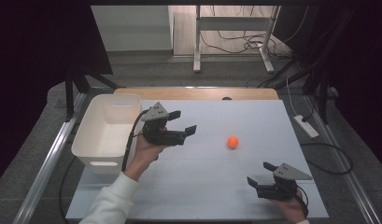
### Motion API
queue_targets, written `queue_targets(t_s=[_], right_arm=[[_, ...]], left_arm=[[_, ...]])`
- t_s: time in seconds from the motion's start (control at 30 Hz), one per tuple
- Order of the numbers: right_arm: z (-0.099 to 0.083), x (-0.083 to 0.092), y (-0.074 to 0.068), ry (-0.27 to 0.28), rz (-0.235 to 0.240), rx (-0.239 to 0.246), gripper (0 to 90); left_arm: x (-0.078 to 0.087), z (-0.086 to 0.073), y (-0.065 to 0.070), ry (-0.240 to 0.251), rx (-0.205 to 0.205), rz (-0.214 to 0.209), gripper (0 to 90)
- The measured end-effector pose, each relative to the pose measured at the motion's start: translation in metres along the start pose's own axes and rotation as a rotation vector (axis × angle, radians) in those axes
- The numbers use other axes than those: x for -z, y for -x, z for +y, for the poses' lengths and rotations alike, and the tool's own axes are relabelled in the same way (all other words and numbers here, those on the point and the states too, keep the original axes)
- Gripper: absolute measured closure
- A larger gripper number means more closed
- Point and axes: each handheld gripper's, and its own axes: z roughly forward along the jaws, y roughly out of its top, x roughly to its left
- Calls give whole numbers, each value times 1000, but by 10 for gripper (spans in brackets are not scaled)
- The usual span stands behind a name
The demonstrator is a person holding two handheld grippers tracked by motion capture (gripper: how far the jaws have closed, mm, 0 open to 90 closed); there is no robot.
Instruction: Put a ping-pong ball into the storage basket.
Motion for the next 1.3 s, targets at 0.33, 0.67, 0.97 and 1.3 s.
queue_targets(t_s=[0.33,0.67,0.97,1.3], right_arm=[[-1,1,1,-2,-7,0,127],[-2,1,1,-3,3,9,127],[-2,1,1,-7,2,15,128],[-2,1,0,-5,1,15,128]], left_arm=[[-18,-7,4,-47,-18,-11,187],[-38,-15,3,-86,-12,-1,187],[-52,-21,1,-114,0,-7,188],[-67,-25,5,-147,-14,-24,188]])
